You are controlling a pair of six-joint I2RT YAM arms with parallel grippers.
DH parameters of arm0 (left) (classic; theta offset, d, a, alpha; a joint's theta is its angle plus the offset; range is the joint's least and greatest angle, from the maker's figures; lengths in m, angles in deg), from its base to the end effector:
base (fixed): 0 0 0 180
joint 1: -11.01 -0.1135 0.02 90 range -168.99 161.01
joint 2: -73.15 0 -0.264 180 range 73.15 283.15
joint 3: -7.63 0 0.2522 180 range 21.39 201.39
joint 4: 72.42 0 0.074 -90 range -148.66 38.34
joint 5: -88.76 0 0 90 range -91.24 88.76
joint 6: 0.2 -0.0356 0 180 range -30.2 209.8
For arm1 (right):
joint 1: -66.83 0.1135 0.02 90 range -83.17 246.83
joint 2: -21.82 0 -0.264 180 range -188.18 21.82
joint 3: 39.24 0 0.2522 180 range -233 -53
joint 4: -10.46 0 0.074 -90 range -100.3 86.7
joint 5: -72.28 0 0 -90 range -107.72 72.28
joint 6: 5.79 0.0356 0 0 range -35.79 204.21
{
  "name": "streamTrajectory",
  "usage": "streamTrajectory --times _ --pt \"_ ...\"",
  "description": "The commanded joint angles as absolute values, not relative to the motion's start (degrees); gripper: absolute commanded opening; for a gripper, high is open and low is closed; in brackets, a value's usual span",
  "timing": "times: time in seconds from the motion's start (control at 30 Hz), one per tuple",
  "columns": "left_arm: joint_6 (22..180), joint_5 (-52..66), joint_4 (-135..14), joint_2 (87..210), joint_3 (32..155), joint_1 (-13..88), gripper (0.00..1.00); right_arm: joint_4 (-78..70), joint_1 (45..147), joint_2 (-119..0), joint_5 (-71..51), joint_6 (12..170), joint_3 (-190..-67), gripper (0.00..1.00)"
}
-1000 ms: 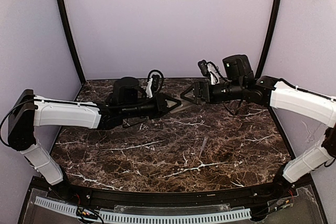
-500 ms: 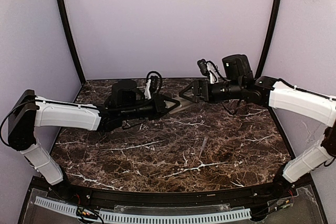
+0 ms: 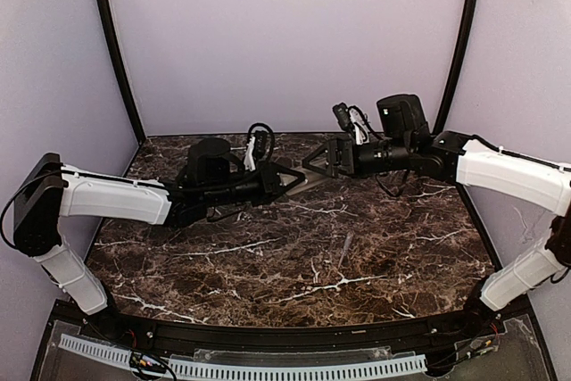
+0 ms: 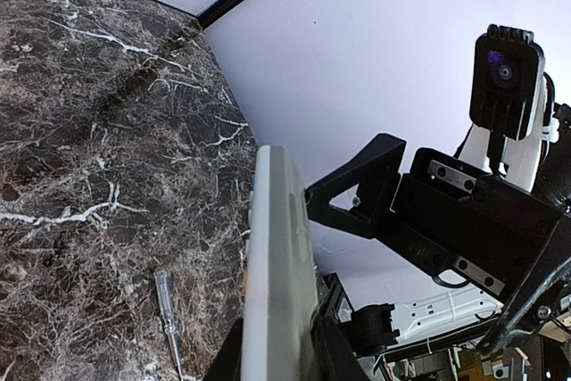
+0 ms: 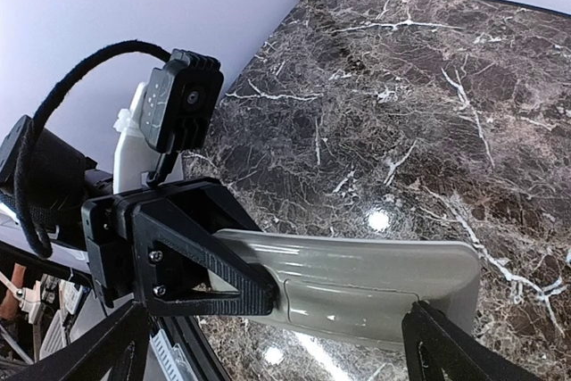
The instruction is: Unload the batteries from the remote control
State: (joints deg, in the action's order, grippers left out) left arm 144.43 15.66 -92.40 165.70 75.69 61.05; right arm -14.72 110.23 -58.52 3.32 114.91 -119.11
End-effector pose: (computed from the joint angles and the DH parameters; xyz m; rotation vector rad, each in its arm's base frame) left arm 0.2290 -0.2895 0.2642 0.1850 1.9137 -1.5665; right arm 0.2270 0.2323 0.3253 -0.4947 2.1406 1.1506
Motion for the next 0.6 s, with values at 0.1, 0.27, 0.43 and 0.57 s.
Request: streamTrajectory --times 0.1,0.27,0.43,0.57 --pt "143.7 17.7 -97.2 162.1 75.3 62.0 0.00 -17.8 110.5 -56.7 -1.2 112.8 -120.5 0.98" --pt "143.6 17.8 -96.9 162.0 75.4 62.0 0.00 -18.4 110.6 -55.9 -2.7 112.4 -120.7 0.98" --pt "143.7 18.0 -96.8 162.0 75.5 62.0 0.00 -18.2 110.6 -56.0 -2.6 112.4 -120.4 0.99" --pt "143.8 18.1 -97.2 162.0 75.5 62.0 0.00 -17.6 110.6 -56.6 -1.6 112.7 -120.1 0.98"
